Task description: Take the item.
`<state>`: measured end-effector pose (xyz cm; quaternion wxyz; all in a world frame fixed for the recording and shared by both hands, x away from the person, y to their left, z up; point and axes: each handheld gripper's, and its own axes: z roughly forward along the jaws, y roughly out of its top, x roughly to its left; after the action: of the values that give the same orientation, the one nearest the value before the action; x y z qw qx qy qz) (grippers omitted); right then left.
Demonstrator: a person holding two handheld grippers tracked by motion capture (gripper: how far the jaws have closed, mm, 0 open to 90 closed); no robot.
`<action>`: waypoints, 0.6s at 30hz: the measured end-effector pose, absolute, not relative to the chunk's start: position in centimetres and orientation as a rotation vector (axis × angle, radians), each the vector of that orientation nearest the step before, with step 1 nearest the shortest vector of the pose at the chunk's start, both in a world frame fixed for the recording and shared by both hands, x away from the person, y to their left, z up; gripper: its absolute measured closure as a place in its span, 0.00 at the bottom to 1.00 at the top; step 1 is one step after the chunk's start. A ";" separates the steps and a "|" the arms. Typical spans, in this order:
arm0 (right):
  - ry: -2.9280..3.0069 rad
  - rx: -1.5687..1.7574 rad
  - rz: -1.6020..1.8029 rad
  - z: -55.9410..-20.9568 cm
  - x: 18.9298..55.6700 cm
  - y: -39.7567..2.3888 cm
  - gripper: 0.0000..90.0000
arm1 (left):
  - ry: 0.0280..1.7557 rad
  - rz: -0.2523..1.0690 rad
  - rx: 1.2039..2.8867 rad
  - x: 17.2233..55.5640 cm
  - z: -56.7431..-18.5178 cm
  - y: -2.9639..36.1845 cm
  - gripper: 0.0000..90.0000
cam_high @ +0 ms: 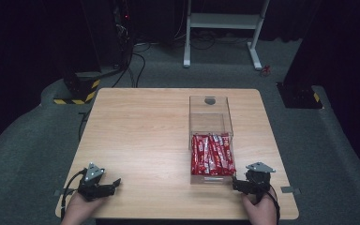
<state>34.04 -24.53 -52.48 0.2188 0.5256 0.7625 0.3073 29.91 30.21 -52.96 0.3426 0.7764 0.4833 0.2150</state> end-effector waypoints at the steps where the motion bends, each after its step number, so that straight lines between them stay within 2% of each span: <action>1: 2.111 1.456 0.850 -52.5 34.0 -24.5 0.09 | 1.256 0.559 2.018 29.9 -53.0 30.2 0.20; 13: 2.113 1.453 0.851 -52.5 34.0 -24.5 0.09 | 1.263 0.558 2.019 29.9 -52.9 30.2 0.20; 18: 2.112 1.453 0.851 -52.5 34.0 -24.5 0.09 | 1.265 0.563 2.018 29.9 -52.8 30.2 0.25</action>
<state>34.01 -24.55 -52.48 0.2184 0.5248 0.7632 0.3073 29.86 30.17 -52.83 0.3402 0.7752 0.4862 0.2165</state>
